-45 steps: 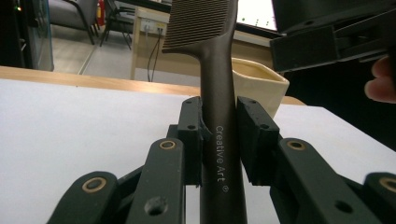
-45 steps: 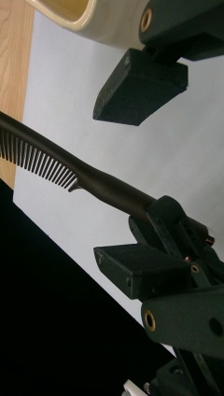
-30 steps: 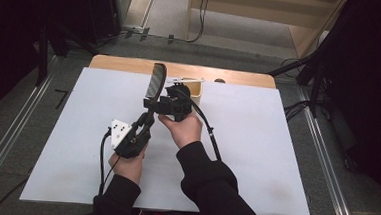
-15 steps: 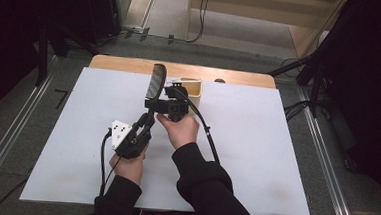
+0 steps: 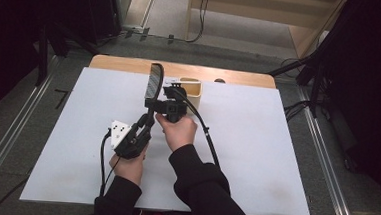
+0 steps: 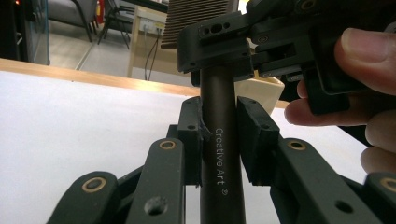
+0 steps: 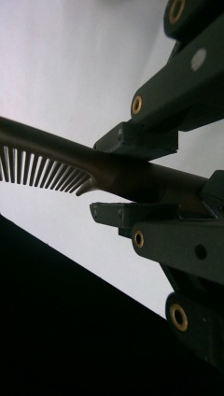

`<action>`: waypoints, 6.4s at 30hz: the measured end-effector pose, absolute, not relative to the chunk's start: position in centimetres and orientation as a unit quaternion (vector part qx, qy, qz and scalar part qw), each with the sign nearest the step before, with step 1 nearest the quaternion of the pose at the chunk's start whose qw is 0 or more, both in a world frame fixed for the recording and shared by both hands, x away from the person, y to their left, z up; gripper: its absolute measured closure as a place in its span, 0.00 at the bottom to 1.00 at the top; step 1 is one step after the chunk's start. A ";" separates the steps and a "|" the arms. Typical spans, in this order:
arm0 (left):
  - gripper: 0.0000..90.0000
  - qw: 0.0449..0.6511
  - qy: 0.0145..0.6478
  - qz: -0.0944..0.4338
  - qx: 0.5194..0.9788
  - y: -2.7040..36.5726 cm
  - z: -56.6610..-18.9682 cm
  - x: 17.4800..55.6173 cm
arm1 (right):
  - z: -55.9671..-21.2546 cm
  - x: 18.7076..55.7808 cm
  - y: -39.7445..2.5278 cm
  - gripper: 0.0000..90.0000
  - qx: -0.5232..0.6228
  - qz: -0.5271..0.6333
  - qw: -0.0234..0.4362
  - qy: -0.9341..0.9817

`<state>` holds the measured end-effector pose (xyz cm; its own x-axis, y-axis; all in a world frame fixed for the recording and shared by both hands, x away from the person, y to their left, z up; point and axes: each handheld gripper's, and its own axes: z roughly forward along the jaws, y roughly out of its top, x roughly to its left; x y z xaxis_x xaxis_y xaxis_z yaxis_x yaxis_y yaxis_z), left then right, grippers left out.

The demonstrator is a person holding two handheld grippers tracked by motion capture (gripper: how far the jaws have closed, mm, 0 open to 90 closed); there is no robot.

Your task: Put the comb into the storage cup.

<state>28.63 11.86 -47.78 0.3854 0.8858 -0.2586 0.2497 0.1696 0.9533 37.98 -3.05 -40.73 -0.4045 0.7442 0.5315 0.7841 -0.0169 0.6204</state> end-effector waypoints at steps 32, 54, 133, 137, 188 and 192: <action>0.59 0.562 0.480 0.195 0.645 11.5 -46.2 29.1 | -40.4 38.3 -4.4 0.78 -0.545 -0.453 0.005 -0.706; 0.47 0.499 0.476 0.147 0.710 12.7 -45.4 29.8 | -40.3 38.4 -5.7 0.78 -0.539 -0.449 -0.034 -0.712; 0.34 0.406 0.402 0.010 0.821 18.1 -45.5 30.5 | -38.4 38.9 -8.9 0.78 -0.503 -0.522 -0.065 -0.686; 0.34 0.402 0.403 0.012 0.822 18.3 -45.6 30.4 | -38.2 39.0 -9.1 0.78 -0.502 -0.522 -0.068 -0.686; 0.34 0.391 0.417 0.022 0.820 20.3 -45.9 29.5 | -36.8 42.1 -11.5 0.78 -0.520 -0.535 -0.097 -0.659; 0.34 0.389 0.417 0.021 0.822 20.3 -45.9 29.5 | -36.7 42.5 -11.6 0.78 -0.521 -0.534 -0.102 -0.659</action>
